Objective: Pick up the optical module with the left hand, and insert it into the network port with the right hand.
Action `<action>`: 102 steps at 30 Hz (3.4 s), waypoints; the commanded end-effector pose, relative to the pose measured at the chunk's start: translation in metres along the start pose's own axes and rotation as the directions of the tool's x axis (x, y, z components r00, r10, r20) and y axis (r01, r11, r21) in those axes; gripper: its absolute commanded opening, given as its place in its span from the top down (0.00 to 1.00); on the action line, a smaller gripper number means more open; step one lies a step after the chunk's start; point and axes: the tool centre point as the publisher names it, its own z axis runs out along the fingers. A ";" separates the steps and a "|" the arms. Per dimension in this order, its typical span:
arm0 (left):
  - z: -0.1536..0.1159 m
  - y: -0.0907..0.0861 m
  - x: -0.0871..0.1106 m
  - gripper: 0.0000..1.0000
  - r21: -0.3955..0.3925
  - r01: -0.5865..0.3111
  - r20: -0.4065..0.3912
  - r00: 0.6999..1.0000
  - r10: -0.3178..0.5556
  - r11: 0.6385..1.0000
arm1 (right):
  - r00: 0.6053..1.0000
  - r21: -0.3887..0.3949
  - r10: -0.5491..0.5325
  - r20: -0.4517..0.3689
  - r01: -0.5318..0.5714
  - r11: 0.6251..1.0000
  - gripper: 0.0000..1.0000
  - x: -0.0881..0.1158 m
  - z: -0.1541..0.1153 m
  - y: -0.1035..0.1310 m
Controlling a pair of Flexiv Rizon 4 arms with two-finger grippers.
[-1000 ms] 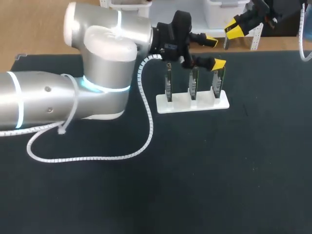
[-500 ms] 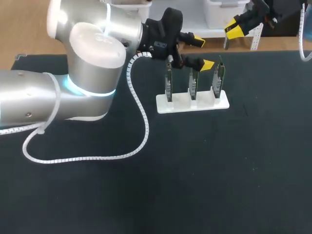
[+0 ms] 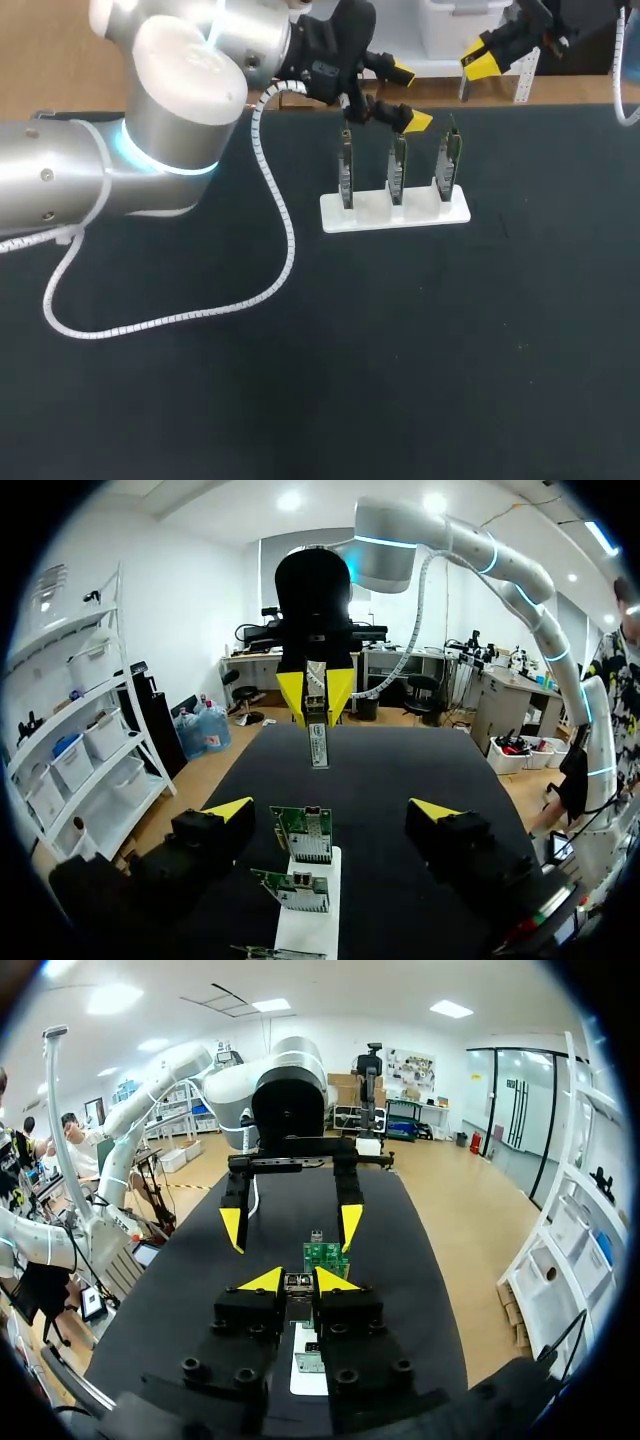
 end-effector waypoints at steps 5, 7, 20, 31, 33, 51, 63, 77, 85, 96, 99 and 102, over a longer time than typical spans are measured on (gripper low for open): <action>0.003 0.003 -0.003 0.00 0.015 0.013 -0.035 0.999 -0.012 1.000 | 1.000 -0.001 0.000 0.000 0.000 1.000 1.00 0.000 0.000 -0.001; 0.003 0.003 -0.003 0.00 0.015 0.013 -0.035 0.999 -0.012 1.000 | 1.000 -0.001 0.000 0.000 0.000 1.000 1.00 0.000 0.000 -0.001; 0.003 0.003 -0.003 0.00 0.015 0.013 -0.035 0.999 -0.012 1.000 | 1.000 -0.001 0.000 0.000 0.000 1.000 1.00 0.000 0.000 -0.001; 0.003 0.003 -0.003 0.00 0.015 0.013 -0.035 0.999 -0.012 1.000 | 0.997 0.020 -0.003 -0.082 0.005 1.000 1.00 0.014 -0.001 0.007; 0.003 0.003 -0.003 0.00 0.015 0.013 -0.035 0.999 -0.012 1.000 | 0.997 0.020 0.000 -0.083 0.002 1.000 1.00 0.015 0.000 0.008; 0.003 0.003 -0.003 0.00 0.015 0.013 -0.035 0.999 -0.012 1.000 | 0.998 -0.036 0.010 -0.067 -0.012 0.999 1.00 0.018 0.014 0.023; 0.003 0.003 -0.003 0.00 0.015 0.013 -0.035 0.999 -0.012 1.000 | 0.997 -0.043 0.017 -0.080 -0.021 0.999 1.00 0.025 0.021 0.021; 0.003 0.003 -0.003 0.00 0.015 0.013 -0.035 0.999 -0.012 1.000 | 0.995 -0.021 0.033 -0.089 -0.035 0.999 1.00 0.032 0.021 0.017; 0.003 0.003 -0.003 0.00 0.015 0.013 -0.035 0.999 -0.012 1.000 | 0.995 -0.013 0.040 -0.093 -0.041 0.999 1.00 0.035 0.019 0.016; 0.003 0.003 -0.003 0.00 0.015 0.013 -0.035 0.999 -0.012 1.000 | 0.995 -0.022 0.043 -0.094 -0.045 0.999 1.00 0.035 0.025 0.015; 0.003 0.003 -0.003 0.00 0.015 0.013 -0.035 0.999 -0.012 1.000 | 0.994 -0.013 0.055 -0.091 -0.056 0.998 1.00 0.037 0.027 0.014; 0.003 0.003 -0.003 0.00 0.015 0.013 -0.035 0.999 -0.012 1.000 | 0.994 -0.006 0.067 -0.084 -0.067 0.998 1.00 0.038 0.028 0.014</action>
